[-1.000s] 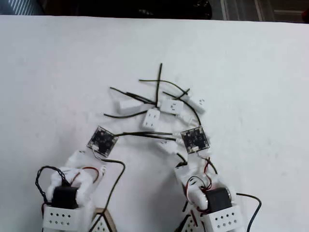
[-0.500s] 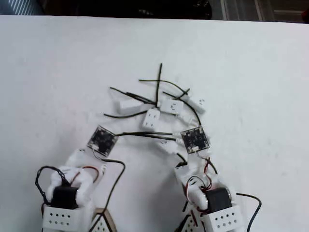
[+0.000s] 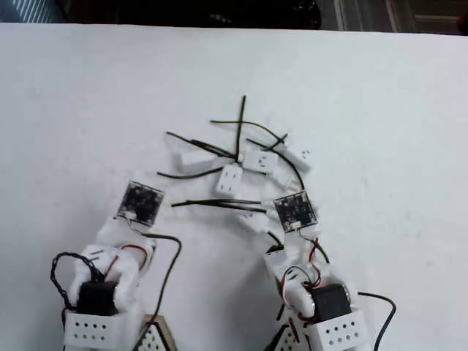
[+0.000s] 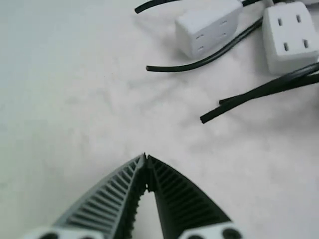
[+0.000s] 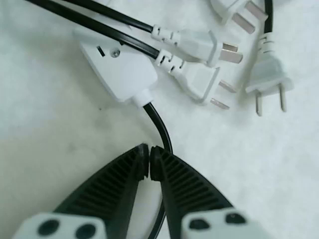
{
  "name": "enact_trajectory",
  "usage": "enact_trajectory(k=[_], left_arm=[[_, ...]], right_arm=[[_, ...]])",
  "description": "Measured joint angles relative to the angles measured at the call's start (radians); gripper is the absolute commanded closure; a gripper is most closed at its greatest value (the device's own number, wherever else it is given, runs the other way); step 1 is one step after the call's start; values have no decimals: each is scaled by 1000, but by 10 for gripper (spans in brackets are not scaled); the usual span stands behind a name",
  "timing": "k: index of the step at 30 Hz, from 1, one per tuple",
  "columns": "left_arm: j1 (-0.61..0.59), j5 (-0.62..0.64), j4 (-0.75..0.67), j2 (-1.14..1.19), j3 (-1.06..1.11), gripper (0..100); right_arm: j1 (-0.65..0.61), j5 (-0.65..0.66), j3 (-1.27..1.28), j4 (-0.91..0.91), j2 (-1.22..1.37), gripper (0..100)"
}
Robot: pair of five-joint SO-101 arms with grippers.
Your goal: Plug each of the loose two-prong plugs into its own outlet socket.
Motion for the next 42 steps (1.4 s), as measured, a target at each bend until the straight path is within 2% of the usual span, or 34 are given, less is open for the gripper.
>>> enact_trajectory(k=[11,16,21,26,29,32,37,42], left_arm=[[-66,29,-3,0,-20,973],[-72,29,-3,0,-20,973],[-72,29,-3,0,-20,973],[-72,29,-5,0,-20,973],[-72,29,-5,0,-20,973],[-72,29,-5,0,-20,973],[-72,29,-51,0,14,973],[-72,29,-68,0,18,973]], right_arm=[[8,0,-12,11,-2,981],[158,11,-133,38,-6,981],[264,178,-187,23,-9,981],[338,362,-187,-87,-6,981],[334,497,-187,-149,-5,981],[269,555,-213,-147,6,981],[210,568,-381,-98,157,974],[150,569,-559,-91,512,892]])
